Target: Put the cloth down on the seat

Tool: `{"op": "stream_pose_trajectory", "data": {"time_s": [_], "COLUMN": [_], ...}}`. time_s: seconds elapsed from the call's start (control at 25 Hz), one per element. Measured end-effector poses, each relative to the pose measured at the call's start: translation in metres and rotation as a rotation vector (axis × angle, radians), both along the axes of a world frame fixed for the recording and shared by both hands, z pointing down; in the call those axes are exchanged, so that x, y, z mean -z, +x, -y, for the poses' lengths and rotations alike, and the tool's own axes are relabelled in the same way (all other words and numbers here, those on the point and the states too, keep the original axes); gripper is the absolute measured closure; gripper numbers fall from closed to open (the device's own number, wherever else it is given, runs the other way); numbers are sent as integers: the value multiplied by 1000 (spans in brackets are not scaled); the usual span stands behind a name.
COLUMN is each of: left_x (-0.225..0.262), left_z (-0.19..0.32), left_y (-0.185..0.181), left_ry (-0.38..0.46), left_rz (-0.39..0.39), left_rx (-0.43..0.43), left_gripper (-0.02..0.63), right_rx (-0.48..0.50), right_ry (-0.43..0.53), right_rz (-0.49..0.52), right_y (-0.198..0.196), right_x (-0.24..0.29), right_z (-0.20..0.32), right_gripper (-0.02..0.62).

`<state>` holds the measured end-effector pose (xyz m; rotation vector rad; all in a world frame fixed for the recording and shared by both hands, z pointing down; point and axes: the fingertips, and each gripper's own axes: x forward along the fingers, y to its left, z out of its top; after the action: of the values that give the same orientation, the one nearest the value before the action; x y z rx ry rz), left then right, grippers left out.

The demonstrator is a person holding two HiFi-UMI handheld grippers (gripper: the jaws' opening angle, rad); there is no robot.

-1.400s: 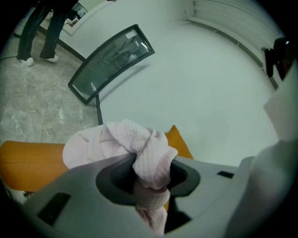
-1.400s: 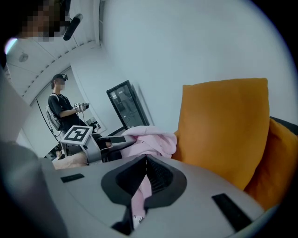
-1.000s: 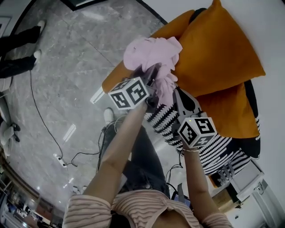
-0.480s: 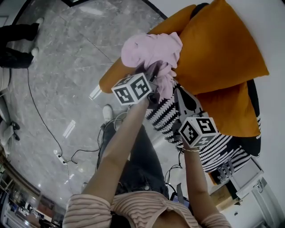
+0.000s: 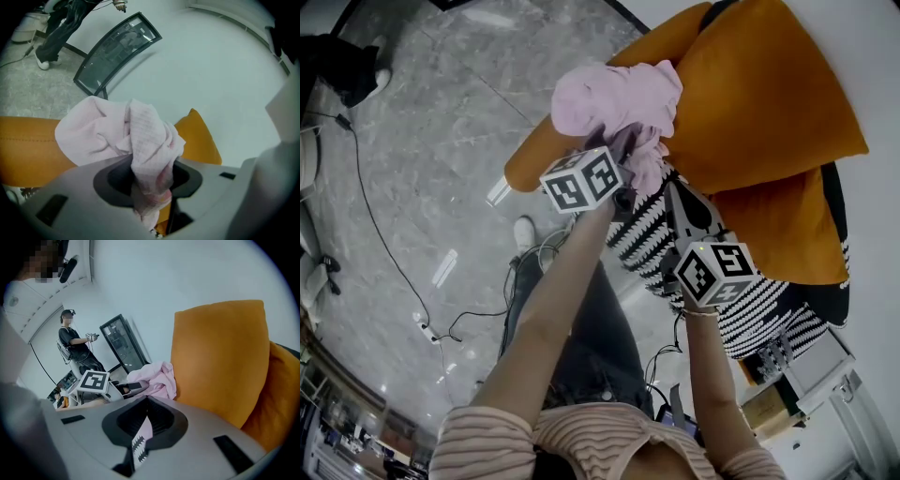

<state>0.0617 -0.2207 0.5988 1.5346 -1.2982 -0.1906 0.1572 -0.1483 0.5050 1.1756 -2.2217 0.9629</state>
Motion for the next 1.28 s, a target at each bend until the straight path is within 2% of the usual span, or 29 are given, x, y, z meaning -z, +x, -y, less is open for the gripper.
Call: {"op": "stream_pose_trajectory", "data": {"time_s": [0.32,0.48,0.88,1.28], "left_x": [-5,-6,-5,11], "left_z": [-2,-10,-31,-51], "left_y": [11,21,26,22], "left_ry": [-11,-36,-83,-62], "left_rz": [97,121,133,122], "left_rx": [-67,-89,-138,-174], "left_gripper": [437,425,351,334], "right_rx": [-17,-29,-65,-72], "right_ry": [1,6,19,48], "right_rz": [-7,-8,-10,-10], "right_y": [9,18,23,15], "right_x": [2,7,16,25], "right_z": [-2,-8,-22,-34], "right_gripper": [588,588,588,588]}}
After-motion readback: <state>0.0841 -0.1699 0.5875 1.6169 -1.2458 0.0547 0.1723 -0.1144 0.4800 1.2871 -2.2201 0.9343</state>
